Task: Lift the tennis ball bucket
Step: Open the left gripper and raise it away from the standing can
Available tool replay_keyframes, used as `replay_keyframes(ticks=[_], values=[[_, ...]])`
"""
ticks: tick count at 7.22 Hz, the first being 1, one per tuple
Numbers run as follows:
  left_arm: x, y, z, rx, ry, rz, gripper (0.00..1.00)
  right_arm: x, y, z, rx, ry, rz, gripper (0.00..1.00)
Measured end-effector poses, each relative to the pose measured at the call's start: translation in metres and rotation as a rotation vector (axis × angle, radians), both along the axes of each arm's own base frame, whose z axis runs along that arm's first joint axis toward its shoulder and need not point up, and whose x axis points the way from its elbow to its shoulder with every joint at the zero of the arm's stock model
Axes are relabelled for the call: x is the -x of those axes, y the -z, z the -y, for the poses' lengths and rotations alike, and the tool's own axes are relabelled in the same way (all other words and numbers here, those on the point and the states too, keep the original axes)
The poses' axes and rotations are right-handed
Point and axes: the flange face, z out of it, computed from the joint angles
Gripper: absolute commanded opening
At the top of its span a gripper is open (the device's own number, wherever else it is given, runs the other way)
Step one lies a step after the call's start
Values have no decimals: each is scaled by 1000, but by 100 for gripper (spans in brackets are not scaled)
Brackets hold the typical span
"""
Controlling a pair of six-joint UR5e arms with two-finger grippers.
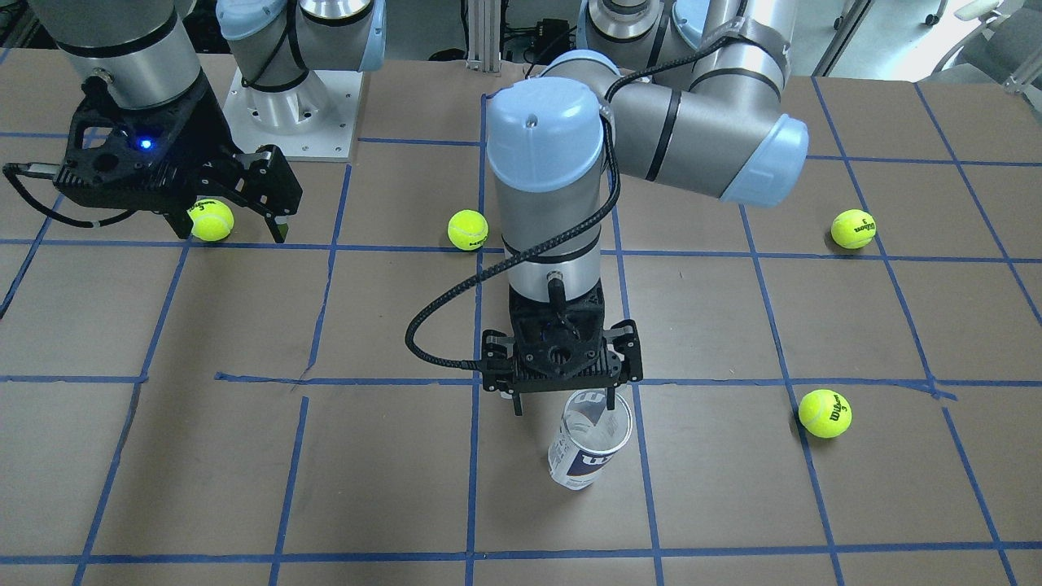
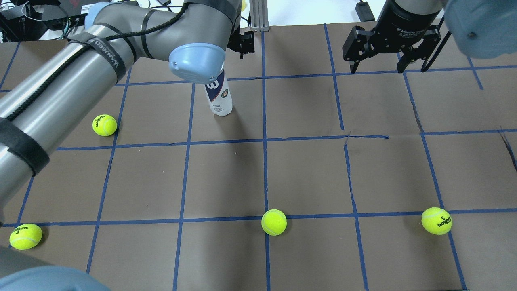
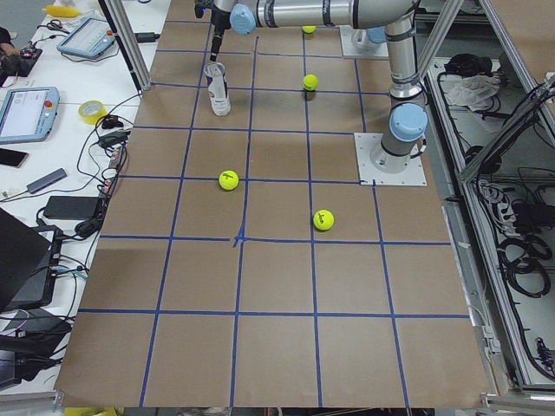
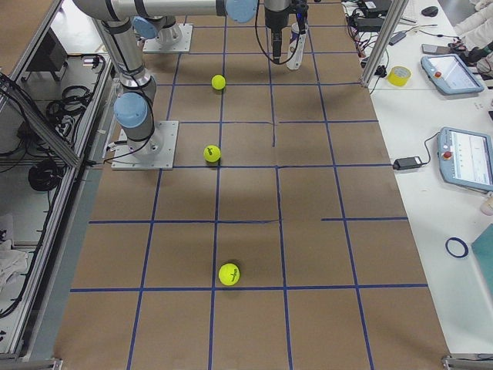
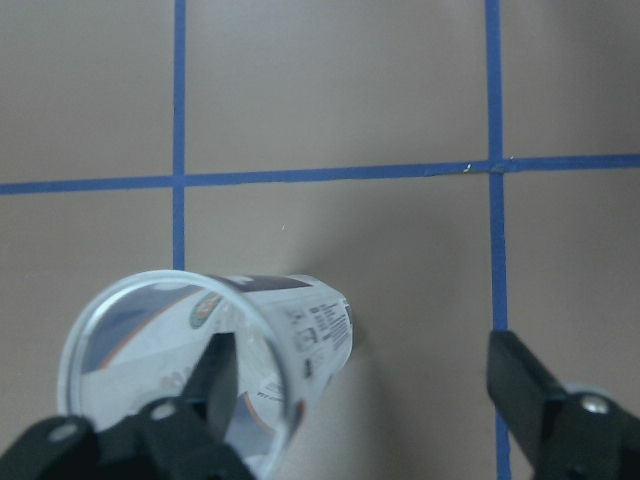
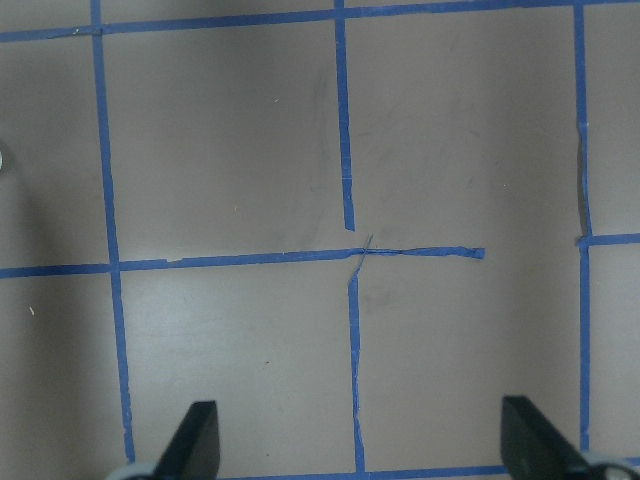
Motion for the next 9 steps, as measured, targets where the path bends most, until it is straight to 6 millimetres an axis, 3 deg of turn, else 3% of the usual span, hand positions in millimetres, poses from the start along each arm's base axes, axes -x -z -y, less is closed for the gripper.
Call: replay_keyframes(ticks=[3,5,7,9], values=[[-16,-78,-64,-113,12,-38,100,0,2,0,-4,-1,0,100],[-49,-109,-114,-262,29,-17,100,0,3,1,-5,-3,-3,100],[-91,-122,-129,-301,0,-51,100,0,3,2,-2,-7,-3,100],[-115,-128,-132,-300,-42,-113,100,0,4,3,1,-5,1,100]])
